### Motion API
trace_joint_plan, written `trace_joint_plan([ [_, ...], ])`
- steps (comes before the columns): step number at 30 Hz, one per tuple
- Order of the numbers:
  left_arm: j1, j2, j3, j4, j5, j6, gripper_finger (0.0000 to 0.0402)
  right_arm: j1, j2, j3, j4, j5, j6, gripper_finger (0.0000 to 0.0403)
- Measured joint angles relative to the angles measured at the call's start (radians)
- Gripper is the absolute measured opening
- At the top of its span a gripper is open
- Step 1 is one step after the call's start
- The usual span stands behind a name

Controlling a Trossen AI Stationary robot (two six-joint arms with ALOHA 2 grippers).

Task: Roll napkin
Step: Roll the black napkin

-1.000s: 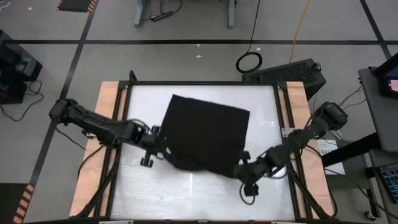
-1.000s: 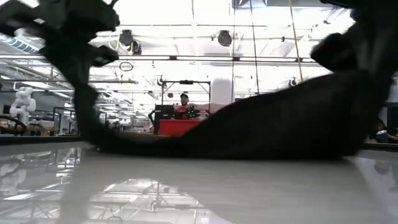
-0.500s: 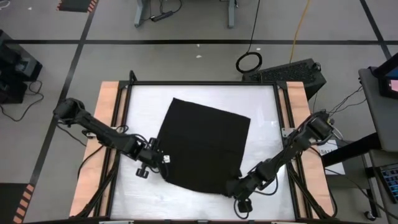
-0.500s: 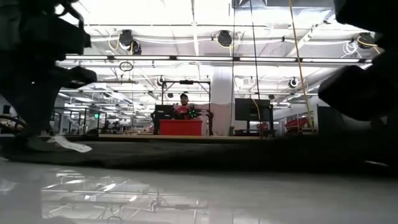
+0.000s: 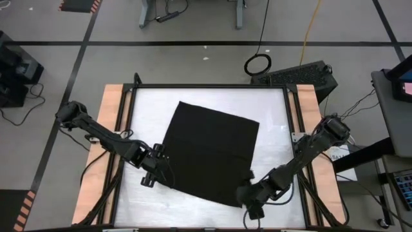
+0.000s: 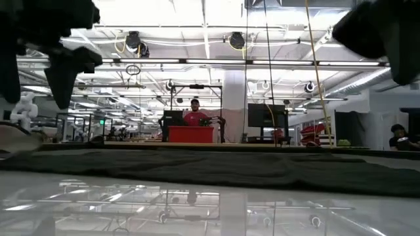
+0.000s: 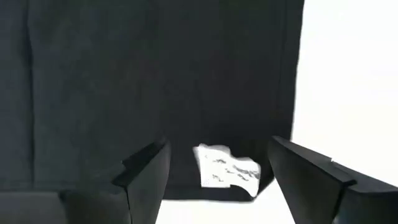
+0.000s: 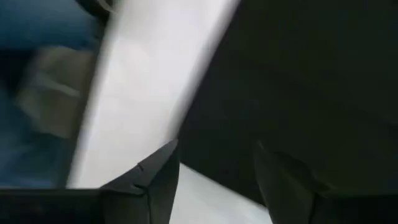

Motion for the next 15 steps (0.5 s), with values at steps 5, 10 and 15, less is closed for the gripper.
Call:
trace_joint_plan([
  [5, -0.013, -0.001, 0.057, 0.017, -0.004, -0.025, 0.0278, 0.025, -0.075, 0.017, -0.211, 0.157, 0.076, 0.0203],
  [10, -0.026, 0.044, 0.051, 0.408, -0.056, 0.089, 0.0278, 0.039, -0.136, 0.002, -0.382, 0.336, 0.133, 0.0203],
  [15, -0.002, 0.165, 0.05, 0.713, -0.074, 0.186, 0.0278, -0.004, -0.205, -0.075, -0.414, 0.476, 0.141, 0.0203],
])
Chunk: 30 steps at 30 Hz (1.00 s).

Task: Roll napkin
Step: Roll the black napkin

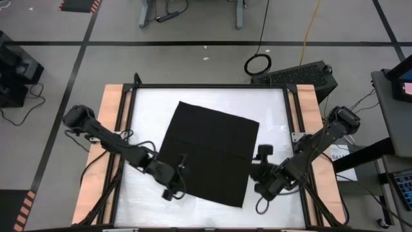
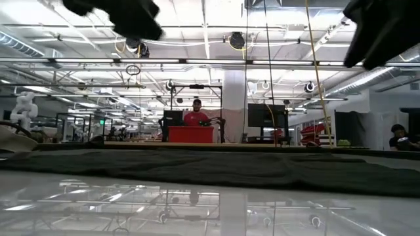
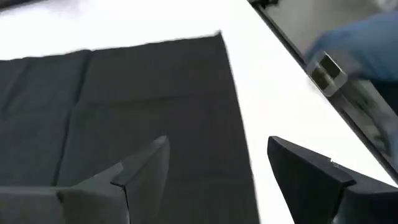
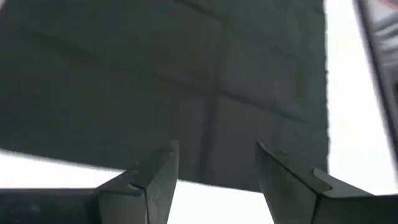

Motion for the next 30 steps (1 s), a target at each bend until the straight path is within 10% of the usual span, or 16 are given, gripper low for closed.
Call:
trace_joint_plan([
  [11, 0.089, 0.157, -0.002, -0.104, -0.199, -0.293, 0.0278, -0.252, -0.136, -0.337, 0.395, -0.061, -0.142, 0.0203],
  [30, 0.165, 0.155, -0.002, -0.251, -0.094, -0.263, 0.0278, -0.396, -0.138, -0.505, 0.799, -0.268, -0.239, 0.0203],
])
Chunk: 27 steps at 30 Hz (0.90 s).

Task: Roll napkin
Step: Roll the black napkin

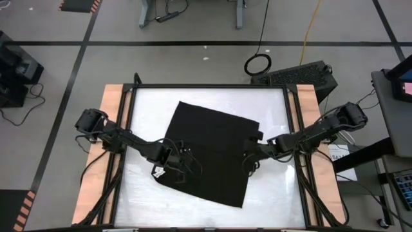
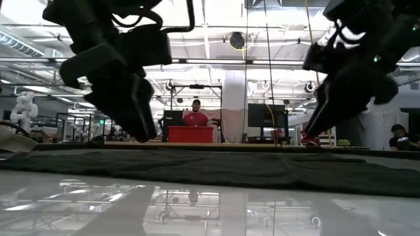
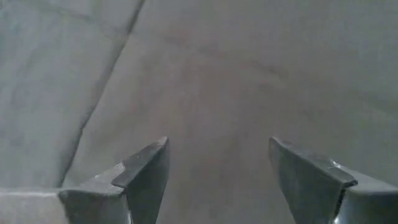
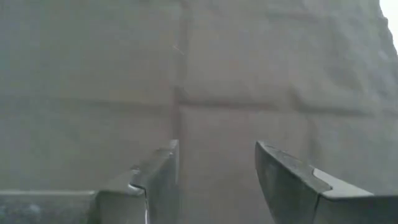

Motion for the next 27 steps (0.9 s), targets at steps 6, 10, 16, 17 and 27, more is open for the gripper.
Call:
trace_joint_plan([
  [6, -0.005, -0.092, 0.001, -0.169, -0.002, 0.005, 0.0278, 0.092, 0.029, 0.0, 0.249, -0.045, 0.014, 0.0203],
  [10, -0.039, -0.18, 0.001, -0.361, -0.001, -0.03, 0.0278, 0.16, 0.111, 0.001, 0.437, -0.05, 0.014, 0.0203],
  [16, -0.108, -0.267, 0.001, -0.538, 0.113, -0.134, 0.0278, 0.229, 0.299, 0.055, 0.582, -0.071, 0.037, 0.0203],
  [17, -0.123, -0.27, 0.001, -0.559, 0.135, -0.154, 0.0278, 0.238, 0.331, 0.081, 0.58, -0.073, 0.037, 0.0203],
  [27, -0.236, -0.215, -0.066, -0.497, 0.238, -0.211, 0.0278, 0.319, 0.522, 0.303, 0.296, -0.071, 0.055, 0.0203],
])
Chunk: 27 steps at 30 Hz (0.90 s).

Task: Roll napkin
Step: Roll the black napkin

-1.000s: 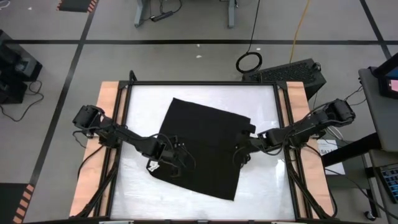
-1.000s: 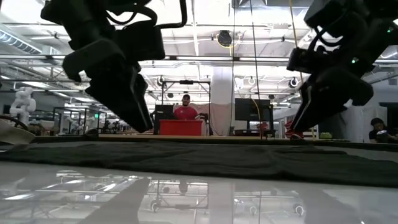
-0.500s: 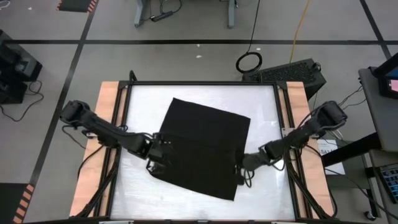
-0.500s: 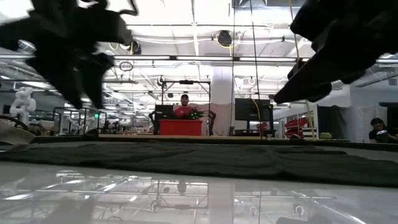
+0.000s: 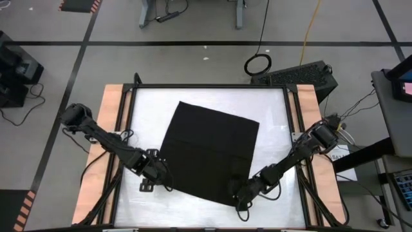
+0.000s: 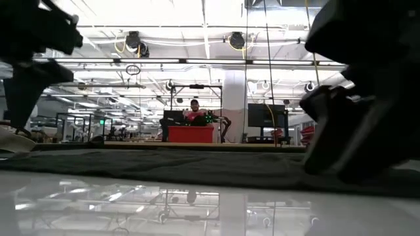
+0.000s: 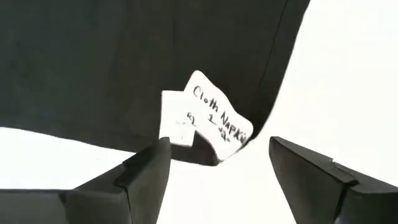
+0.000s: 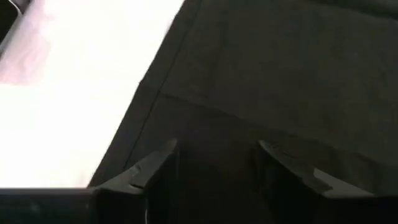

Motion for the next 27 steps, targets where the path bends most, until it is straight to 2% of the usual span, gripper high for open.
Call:
trace_joint_plan([
  [7, 0.015, 0.127, -0.026, 0.27, 0.018, 0.065, 0.0278, 0.042, -0.013, 0.012, -0.15, -0.006, 0.089, 0.0203],
  [10, 0.024, 0.182, -0.022, 0.438, 0.046, 0.098, 0.0278, 0.067, -0.028, 0.013, -0.241, -0.034, 0.114, 0.0203],
  [15, 0.043, 0.248, -0.002, 0.629, 0.057, 0.142, 0.0278, 0.108, -0.11, 0.011, -0.474, -0.079, 0.158, 0.0203],
  [19, 0.069, 0.272, 0.018, 0.748, 0.057, 0.183, 0.0278, 0.137, -0.207, 0.003, -0.724, -0.054, 0.194, 0.0203],
  [24, 0.101, 0.273, 0.065, 0.84, 0.058, 0.234, 0.0278, 0.149, -0.328, 0.004, -0.981, -0.039, 0.282, 0.0203],
  [27, 0.116, 0.258, 0.12, 0.786, 0.054, 0.342, 0.0278, 0.16, -0.391, 0.003, -1.028, -0.034, 0.341, 0.0203],
])
